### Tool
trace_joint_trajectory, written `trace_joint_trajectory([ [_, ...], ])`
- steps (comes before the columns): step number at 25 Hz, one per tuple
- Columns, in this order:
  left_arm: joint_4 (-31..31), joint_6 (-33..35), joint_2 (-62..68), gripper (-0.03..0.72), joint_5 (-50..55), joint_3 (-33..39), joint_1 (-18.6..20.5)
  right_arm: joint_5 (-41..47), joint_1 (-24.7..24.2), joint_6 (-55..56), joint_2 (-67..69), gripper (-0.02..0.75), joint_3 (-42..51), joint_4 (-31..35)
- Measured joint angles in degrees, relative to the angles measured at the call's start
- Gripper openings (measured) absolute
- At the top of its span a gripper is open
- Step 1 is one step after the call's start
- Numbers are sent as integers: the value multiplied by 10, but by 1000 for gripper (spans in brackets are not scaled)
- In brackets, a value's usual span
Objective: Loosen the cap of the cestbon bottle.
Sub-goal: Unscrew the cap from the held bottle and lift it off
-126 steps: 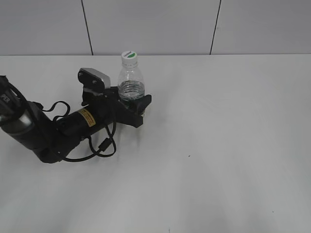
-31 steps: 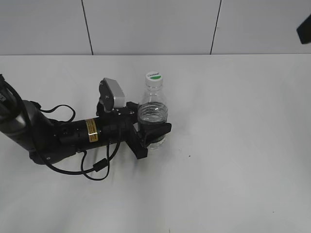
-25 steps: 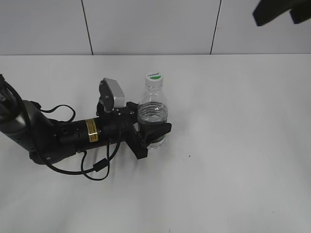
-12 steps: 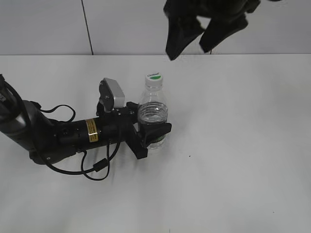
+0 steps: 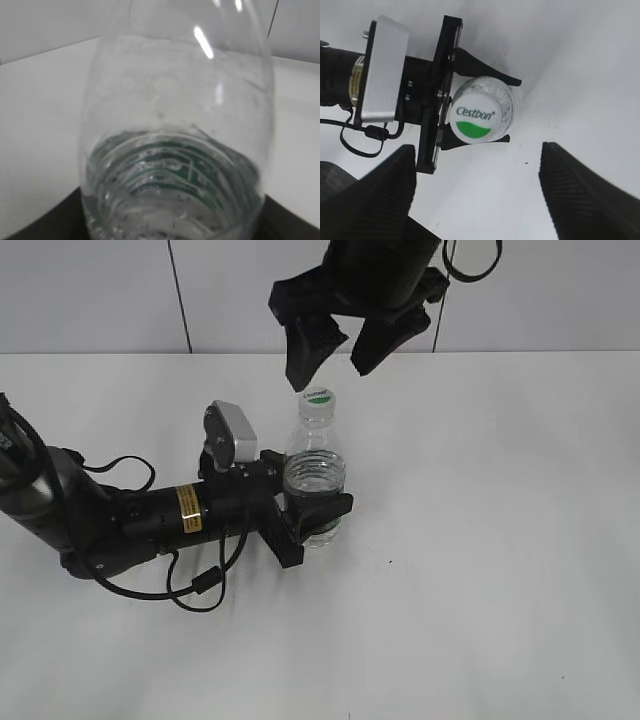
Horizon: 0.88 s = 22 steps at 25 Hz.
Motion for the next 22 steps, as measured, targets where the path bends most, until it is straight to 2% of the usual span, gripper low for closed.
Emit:
trace_joint_trajectory([
  [22,0,0,0,402,0,0,0,0,2,-18,61,582,-12,-10],
])
